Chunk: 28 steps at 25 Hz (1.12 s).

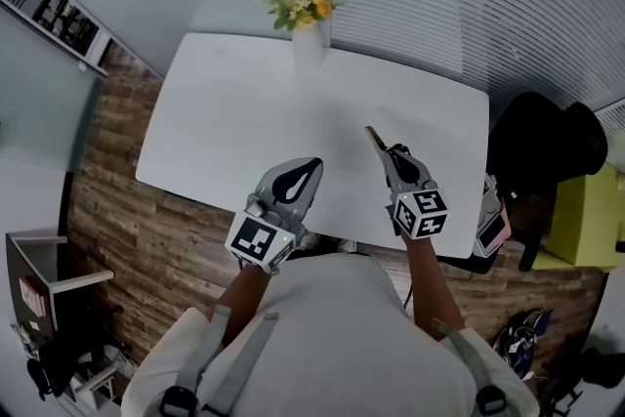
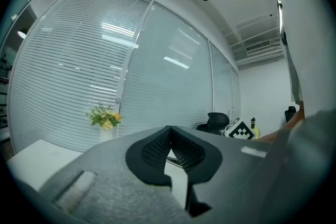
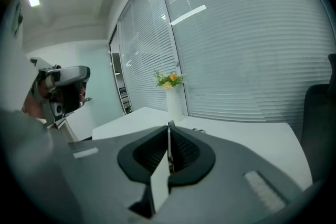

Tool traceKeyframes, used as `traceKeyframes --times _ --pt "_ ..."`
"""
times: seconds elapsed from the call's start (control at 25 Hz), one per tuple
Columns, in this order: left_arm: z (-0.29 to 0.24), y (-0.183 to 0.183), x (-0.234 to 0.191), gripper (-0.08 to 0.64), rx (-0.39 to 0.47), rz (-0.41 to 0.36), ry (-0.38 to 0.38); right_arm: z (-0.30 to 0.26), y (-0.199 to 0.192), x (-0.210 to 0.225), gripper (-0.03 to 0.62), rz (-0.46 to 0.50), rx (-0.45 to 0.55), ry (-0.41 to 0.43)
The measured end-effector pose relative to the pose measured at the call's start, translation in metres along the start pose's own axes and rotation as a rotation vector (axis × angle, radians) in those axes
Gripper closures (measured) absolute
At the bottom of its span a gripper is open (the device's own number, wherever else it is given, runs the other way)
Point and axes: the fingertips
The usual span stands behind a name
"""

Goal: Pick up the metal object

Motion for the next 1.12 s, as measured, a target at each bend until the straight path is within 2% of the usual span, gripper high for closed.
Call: traceKeyframes --times 0.64,1.12 --pt "-0.005 0.019 0.003 0.557 0.019 0.007 -0.02 0.052 0.075 -0.028 0.581 0.114 0.083 0.023" --pt "-0.011 0.039 0.009 0.557 0.036 0.01 -0.043 0.088 0.123 -0.041 0.58 0.153 0.145 0.041"
Point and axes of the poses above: the fingertips, and each gripper's own axes: z backward along the fingers, x to its right, y out of its top, and after that the axes turned 11 degrees about -y, right-handed
